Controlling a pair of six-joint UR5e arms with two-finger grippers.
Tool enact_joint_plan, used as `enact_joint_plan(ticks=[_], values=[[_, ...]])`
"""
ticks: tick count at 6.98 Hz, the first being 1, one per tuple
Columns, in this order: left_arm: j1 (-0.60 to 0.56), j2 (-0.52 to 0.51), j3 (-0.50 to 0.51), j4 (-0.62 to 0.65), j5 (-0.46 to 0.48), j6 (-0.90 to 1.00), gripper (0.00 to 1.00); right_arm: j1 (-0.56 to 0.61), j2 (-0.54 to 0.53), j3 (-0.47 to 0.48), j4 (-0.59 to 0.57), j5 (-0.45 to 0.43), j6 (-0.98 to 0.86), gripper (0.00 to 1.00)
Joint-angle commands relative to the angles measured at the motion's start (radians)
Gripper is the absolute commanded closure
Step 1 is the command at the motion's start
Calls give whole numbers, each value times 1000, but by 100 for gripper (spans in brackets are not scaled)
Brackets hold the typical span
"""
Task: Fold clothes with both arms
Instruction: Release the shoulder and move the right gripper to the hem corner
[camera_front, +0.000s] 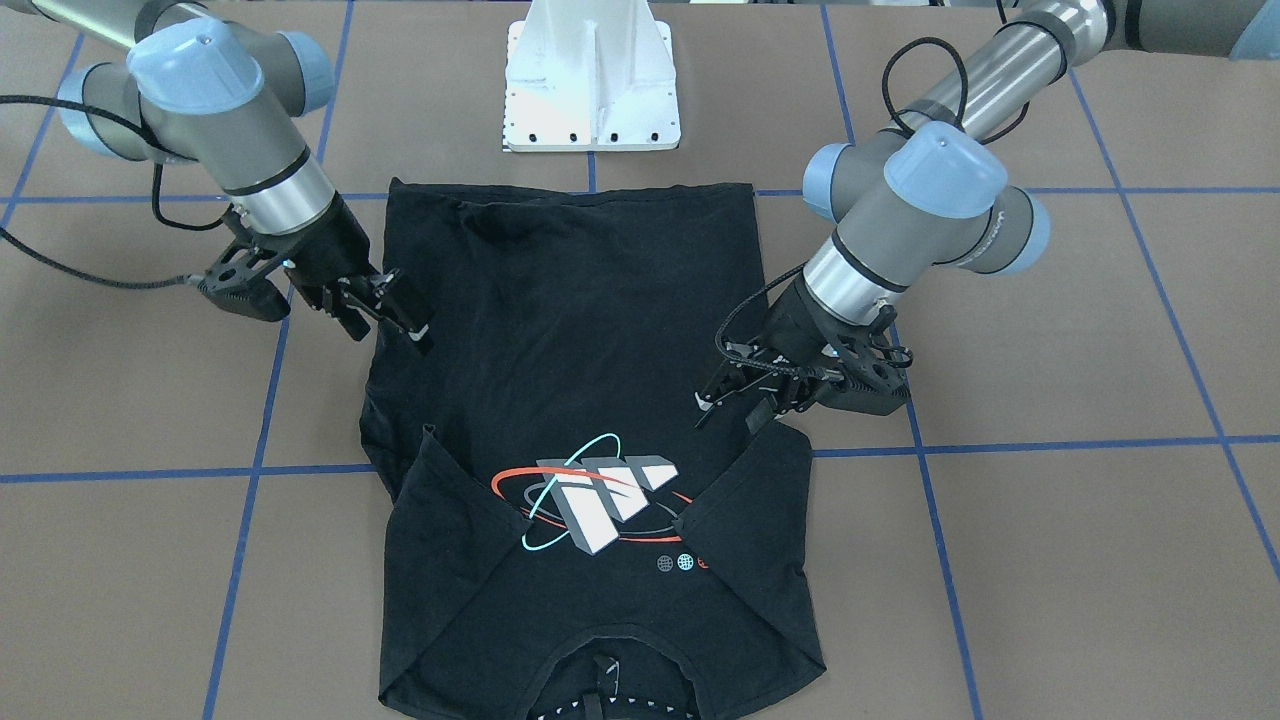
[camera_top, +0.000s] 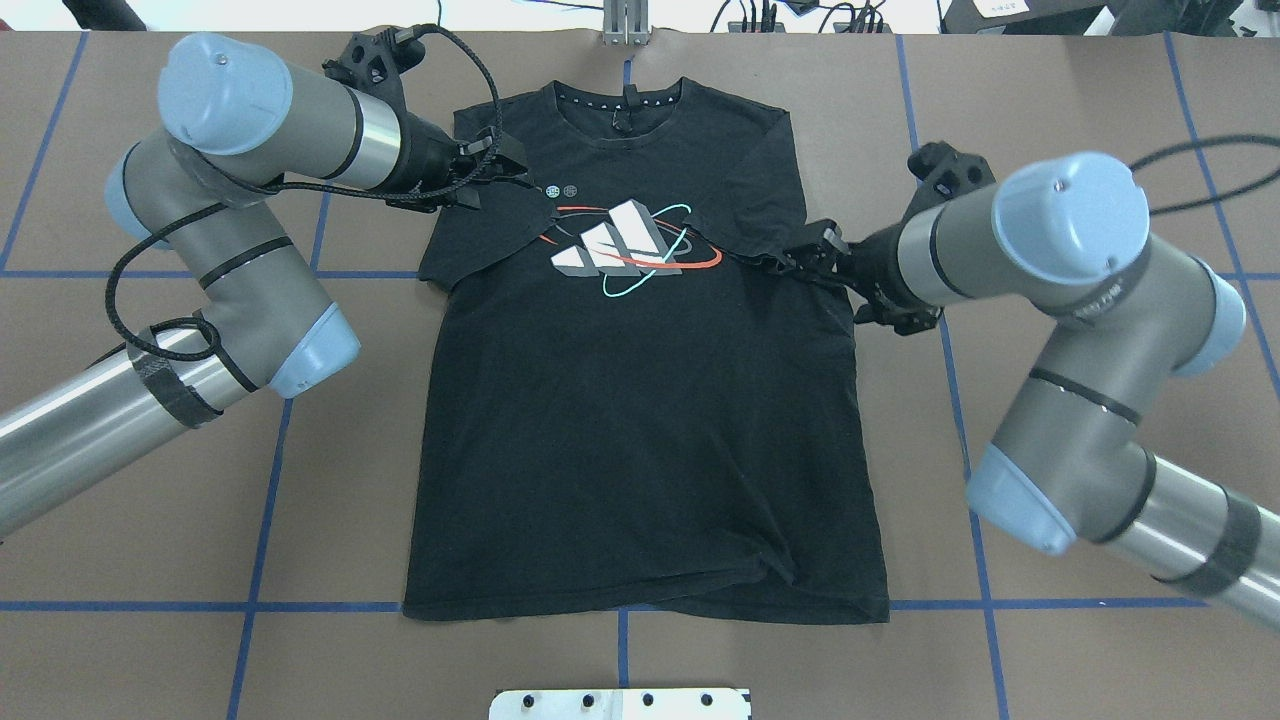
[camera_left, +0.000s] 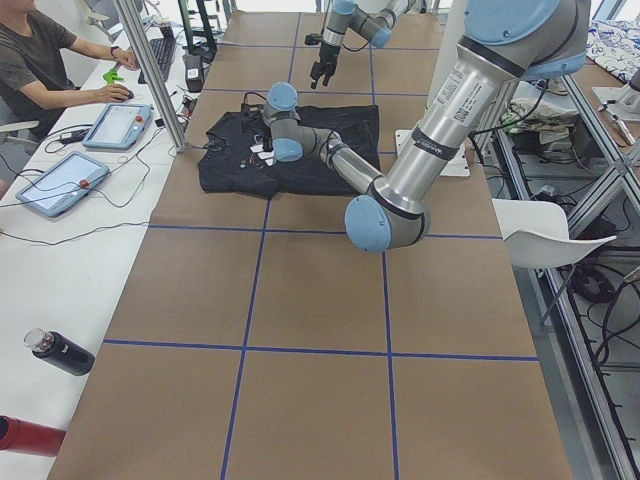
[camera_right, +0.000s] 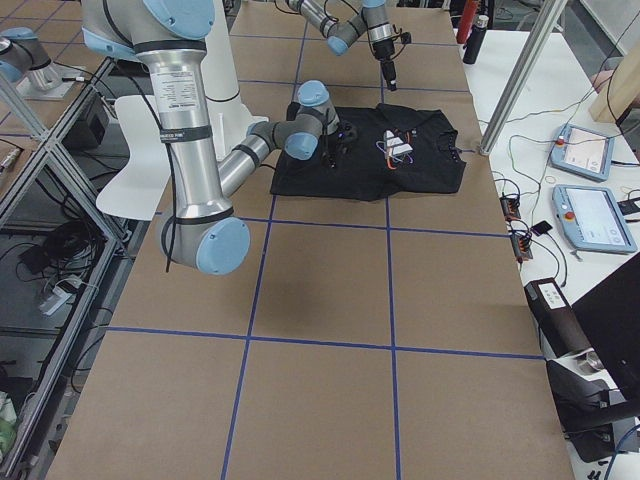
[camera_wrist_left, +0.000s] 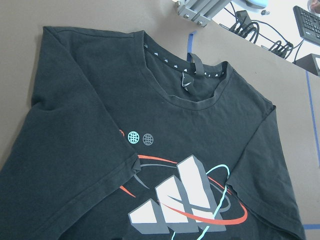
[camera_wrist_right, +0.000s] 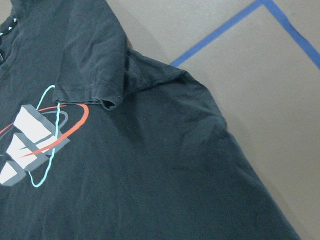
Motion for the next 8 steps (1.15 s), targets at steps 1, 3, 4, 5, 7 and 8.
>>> enact_joint_plan(ticks=[1,3,4,5,7,8], values=[[0,19,1,2,0,4,23,-321,-97,75,-2,-333,111,1],[0,30,4,2,-3,10,23,-489,-195,73,7,-471,128,1],[0,40,3,-2,-5,10,23,-510,-212,70,8,-473,165,2],[0,42,7,-5,-3,10,23,-514,-231,70,10,-473,177,2],[0,42,9,-7,-3,10,23,-525,-233,53,10,-476,206,8],[2,42,9,-10,-3,10,23,-528,-231,33,10,-478,206,9]])
